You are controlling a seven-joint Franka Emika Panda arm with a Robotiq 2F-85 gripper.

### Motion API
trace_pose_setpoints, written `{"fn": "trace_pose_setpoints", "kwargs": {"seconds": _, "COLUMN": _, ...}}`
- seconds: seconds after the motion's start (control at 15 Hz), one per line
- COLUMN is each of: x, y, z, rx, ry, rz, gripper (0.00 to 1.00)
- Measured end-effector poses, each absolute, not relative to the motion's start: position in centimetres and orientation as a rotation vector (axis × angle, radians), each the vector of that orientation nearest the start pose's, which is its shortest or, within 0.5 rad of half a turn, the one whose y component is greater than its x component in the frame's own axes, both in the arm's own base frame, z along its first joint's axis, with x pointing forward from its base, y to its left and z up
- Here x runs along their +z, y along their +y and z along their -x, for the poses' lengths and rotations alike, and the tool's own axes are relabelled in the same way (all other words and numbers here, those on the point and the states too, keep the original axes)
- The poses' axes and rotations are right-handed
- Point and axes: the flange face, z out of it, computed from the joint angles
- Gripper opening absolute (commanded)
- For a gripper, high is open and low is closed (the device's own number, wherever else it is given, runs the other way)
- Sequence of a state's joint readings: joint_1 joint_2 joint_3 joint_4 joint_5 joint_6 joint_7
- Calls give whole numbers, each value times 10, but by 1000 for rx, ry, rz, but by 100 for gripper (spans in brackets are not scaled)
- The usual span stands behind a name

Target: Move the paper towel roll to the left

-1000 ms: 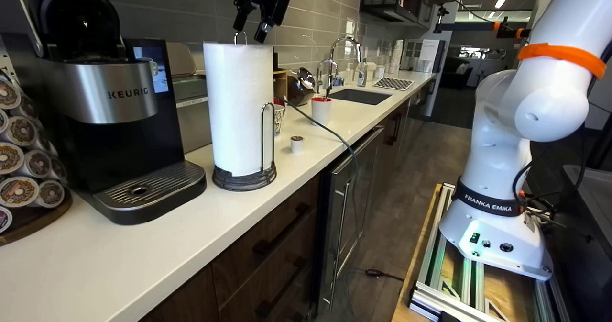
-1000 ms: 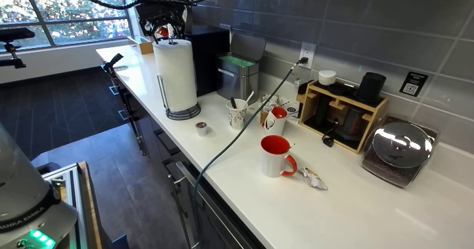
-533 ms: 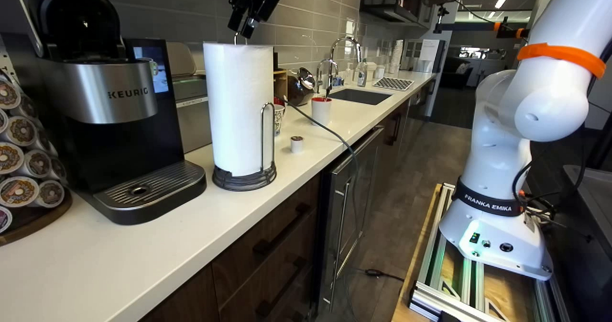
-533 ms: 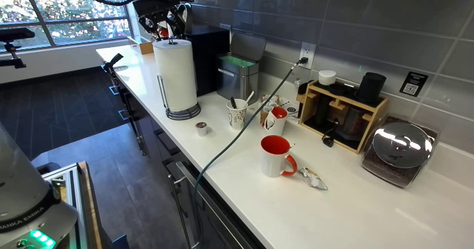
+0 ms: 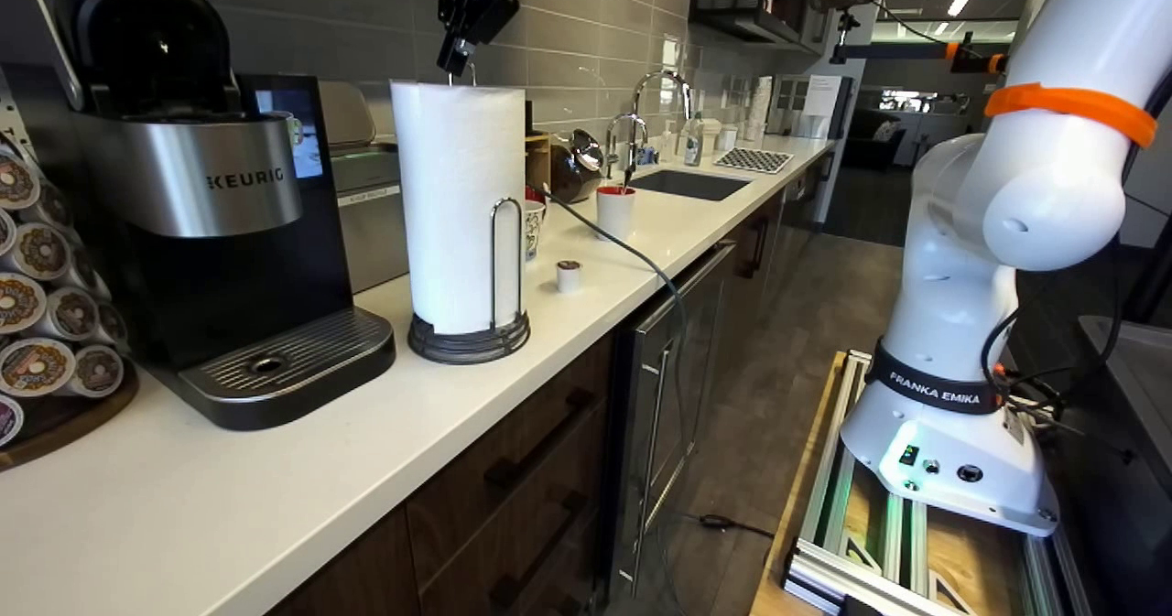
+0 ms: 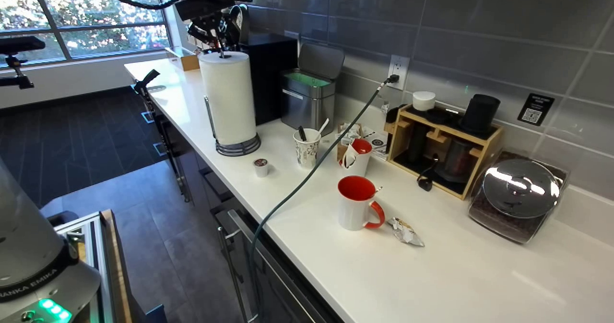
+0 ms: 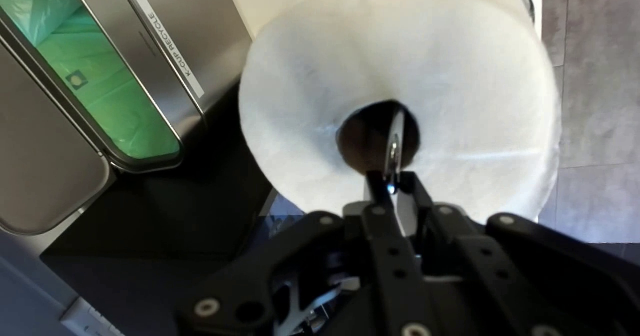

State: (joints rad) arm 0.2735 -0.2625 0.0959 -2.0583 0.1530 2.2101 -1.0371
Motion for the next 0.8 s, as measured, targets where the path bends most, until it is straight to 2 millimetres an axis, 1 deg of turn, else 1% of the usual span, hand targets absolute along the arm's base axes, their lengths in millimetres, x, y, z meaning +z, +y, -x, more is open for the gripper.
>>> {"fn": "trace_pose_setpoints", "kwargs": {"seconds": 0.07, "x": 591, "y": 194, "z": -477, "rx": -661, "ry": -1924, "rz": 2434, "gripper": 40}}
{"fn": "trace_pose_setpoints", "kwargs": {"seconds": 0.13, "x": 592, "y": 192, "z": -477, "rx": -644, "ry": -1921, "rz": 2443, "gripper": 46}}
{"fn": "trace_pose_setpoints", "kwargs": {"seconds": 0.2, "x": 592, "y": 190, "z": -477, "rx": -622, "ry": -1918, "rz": 2449, "gripper": 55}}
{"fn": "trace_pose_setpoints", "kwargs": {"seconds": 0.27, "x": 592, "y": 188, "z": -477, "rx": -604, "ry": -1914, "rz": 2453, "gripper": 62}}
{"fn": "trace_pose_setpoints", "kwargs": {"seconds": 0.33, "x": 592, "y": 187, "z": -476, "rx": -591, "ry": -1911, "rz": 2455, "gripper": 66}}
{"fn": "trace_pose_setpoints", "kwargs": {"seconds": 0.4, "x": 591, "y": 187, "z": -476, "rx": -577, "ry": -1909, "rz": 2457, "gripper": 56}}
{"fn": "trace_pose_setpoints", "kwargs": {"seconds": 0.47, "x": 591, "y": 186, "z": -476, "rx": -568, "ry": -1905, "rz": 2459, "gripper": 31}}
{"fn": "trace_pose_setpoints", "kwargs": {"seconds": 0.53, "x": 591, "y": 186, "z": -476, "rx": -562, "ry": -1902, "rz": 2460, "gripper": 31}}
{"fn": "trace_pose_setpoints", "kwargs": {"seconds": 0.6, "x": 591, "y": 185, "z": -476, "rx": -561, "ry": -1899, "rz": 2462, "gripper": 24}}
{"fn": "trace_pose_setpoints", "kwargs": {"seconds": 0.67, "x": 591, "y": 186, "z": -476, "rx": -561, "ry": -1895, "rz": 2465, "gripper": 14}}
{"fn": "trace_pose_setpoints", "kwargs": {"seconds": 0.8, "x": 591, "y": 186, "z": -476, "rx": -561, "ry": -1890, "rz": 2468, "gripper": 1}}
